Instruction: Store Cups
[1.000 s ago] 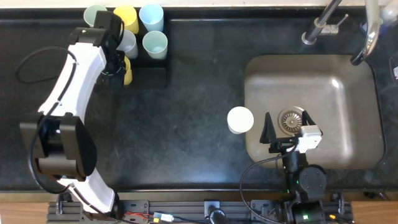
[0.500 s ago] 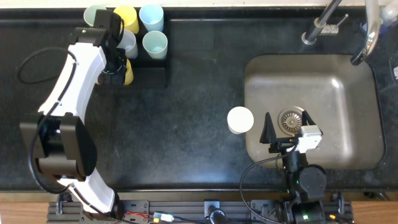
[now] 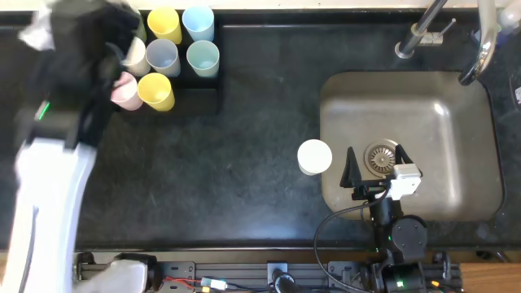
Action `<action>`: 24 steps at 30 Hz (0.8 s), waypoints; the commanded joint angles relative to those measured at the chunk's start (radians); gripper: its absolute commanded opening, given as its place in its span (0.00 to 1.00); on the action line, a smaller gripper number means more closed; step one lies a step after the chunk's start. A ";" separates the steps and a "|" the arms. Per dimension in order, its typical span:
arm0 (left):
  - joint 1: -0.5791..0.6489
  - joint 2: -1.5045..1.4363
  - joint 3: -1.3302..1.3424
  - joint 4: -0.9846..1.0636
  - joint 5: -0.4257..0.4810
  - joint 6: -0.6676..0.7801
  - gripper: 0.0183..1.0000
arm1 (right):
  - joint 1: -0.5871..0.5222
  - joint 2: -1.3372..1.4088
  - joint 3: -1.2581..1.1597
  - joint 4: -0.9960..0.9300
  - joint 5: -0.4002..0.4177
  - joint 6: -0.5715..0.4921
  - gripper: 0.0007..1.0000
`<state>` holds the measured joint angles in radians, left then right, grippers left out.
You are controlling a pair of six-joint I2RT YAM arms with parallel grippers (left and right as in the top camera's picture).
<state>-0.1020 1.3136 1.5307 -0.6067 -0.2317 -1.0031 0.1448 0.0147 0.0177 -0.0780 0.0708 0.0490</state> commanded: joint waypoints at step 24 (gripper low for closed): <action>0.128 -1.307 -1.523 0.756 0.340 1.060 1.00 | 0.000 -0.010 -0.013 0.006 0.007 0.004 1.00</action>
<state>0.0341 0.0792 0.0311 0.1997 0.0837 0.0311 0.1444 0.0147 0.0177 -0.0780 0.0708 0.0486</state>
